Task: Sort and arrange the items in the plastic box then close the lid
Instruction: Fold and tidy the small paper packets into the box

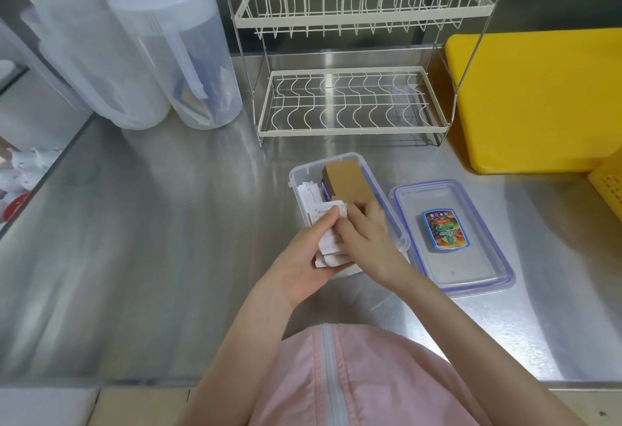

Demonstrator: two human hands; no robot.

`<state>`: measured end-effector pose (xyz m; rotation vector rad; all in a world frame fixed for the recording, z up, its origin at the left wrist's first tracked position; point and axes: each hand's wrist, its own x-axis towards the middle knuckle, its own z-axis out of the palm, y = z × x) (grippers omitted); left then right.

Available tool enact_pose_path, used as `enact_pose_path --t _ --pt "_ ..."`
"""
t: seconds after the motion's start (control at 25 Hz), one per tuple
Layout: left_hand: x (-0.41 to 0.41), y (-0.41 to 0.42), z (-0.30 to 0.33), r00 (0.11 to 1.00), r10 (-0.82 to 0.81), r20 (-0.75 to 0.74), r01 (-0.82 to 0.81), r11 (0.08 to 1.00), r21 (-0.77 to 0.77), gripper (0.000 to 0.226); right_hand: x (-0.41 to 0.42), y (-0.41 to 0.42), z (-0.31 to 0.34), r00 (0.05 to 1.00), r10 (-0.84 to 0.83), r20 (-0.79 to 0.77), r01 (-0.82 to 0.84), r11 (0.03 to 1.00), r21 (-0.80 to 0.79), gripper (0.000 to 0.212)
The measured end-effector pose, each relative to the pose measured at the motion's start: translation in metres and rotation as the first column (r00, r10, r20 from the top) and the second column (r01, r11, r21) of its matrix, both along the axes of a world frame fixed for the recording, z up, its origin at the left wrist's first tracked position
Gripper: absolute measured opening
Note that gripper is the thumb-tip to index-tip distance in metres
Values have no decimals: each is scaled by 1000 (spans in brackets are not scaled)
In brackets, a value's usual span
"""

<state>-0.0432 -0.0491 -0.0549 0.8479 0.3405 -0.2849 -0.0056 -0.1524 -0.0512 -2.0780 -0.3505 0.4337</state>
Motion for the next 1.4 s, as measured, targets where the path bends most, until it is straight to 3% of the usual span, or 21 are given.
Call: enact_pose_path --t 0.12,0.24,0.32,0.4,0.52,0.64,0.8,1.12,1.24,1.4 --pt "-2 4 1 999 -38 17 37 998 57 24 6 -9 5 992 123 -9 -123 988 -97 34" --pt "-1 4 3 1000 -23 19 21 998 60 25 12 -14 18 988 132 -74 -121 983 140 38" --pt "-1 2 3 999 -29 18 28 998 52 11 14 -18 26 990 135 -34 -126 971 203 38" --pt "0 1 1 1000 -20 8 19 995 97 14 11 -19 30 947 314 70 -321 939 121 44" --pt "1 3 3 999 -45 -9 45 990 131 30 7 -17 25 788 590 173 -563 806 -185 84" --pt "1 7 2 999 -43 -10 44 987 157 32 9 -13 19 725 614 314 -495 780 -382 101" --pt "0 7 7 994 -86 67 77 988 131 27 17 -15 19 702 574 421 -436 815 -383 93" --pt "1 4 6 1000 -14 18 11 986 163 36 9 -13 12 662 629 408 -423 762 -489 104" --pt "-1 7 8 999 -47 27 42 987 155 26 12 -15 17 687 609 396 -433 781 -449 101" --pt "2 9 8 998 -18 61 12 995 103 30 11 -19 15 676 616 403 -431 775 -461 91"
